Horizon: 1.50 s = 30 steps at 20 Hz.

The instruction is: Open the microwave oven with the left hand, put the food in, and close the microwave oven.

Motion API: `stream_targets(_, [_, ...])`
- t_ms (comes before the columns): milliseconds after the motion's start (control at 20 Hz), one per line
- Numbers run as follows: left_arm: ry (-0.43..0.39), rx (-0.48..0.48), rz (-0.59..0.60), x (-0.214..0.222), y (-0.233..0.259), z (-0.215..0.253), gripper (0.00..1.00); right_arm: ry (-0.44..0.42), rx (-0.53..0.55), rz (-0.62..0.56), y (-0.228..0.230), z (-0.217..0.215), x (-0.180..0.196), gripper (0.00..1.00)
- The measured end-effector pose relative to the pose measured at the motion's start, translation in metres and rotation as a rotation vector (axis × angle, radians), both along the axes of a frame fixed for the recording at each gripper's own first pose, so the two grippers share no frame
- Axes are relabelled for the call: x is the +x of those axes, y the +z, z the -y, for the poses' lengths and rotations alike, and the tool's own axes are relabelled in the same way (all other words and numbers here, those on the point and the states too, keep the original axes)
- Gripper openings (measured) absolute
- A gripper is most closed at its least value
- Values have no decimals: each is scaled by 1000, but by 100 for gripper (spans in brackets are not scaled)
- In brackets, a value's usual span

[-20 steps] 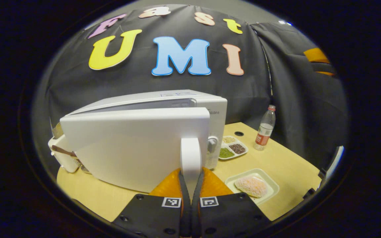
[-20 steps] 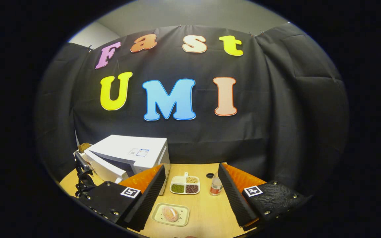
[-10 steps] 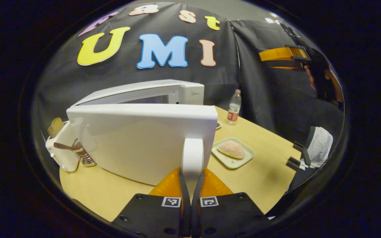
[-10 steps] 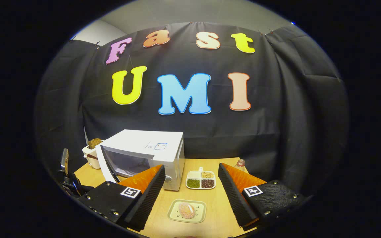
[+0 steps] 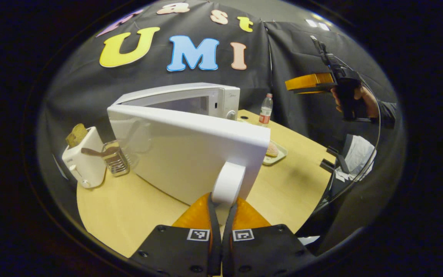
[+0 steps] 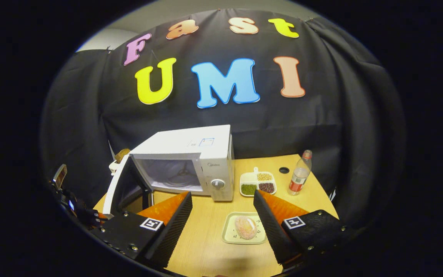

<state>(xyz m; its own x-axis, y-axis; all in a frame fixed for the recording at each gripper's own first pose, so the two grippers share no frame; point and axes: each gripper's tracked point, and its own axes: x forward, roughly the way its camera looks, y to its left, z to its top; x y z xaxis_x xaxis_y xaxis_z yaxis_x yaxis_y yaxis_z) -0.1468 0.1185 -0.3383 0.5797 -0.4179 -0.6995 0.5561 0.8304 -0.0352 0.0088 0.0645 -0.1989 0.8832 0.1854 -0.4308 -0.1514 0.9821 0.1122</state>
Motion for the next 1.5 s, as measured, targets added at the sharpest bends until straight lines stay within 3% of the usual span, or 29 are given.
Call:
stream_targets(350, [-7, 54, -40, -27, 14, -95, 7, -14, -36, -105, -47, 0, -12, 98])
stream_targets(650, [86, 115, -41, -26, 25, -176, 7, -15, -87, -199, -97, 21, 0, 98])
stream_targets(1050, [210, 141, -7, -20, 29, -225, 7, 8, -183, -405, -187, 55, 26, 98])
stream_targets(1150, [252, 114, -31, -21, 23, -228, 15, 24, -191, -430, -202, 55, 34, 99])
stream_targets(1300, [312, 114, -28, -21, 25, -233, 83, 55, -199, -472, -218, 53, 41, 98])
stream_targets(1350, [316, 121, -28, -24, 25, -230, 95, 67, -207, -481, -222, 54, 43, 98])
stream_targets(1500, [352, 137, -20, -25, 26, -226, 99, 99, -202, -506, -231, 54, 46, 98])
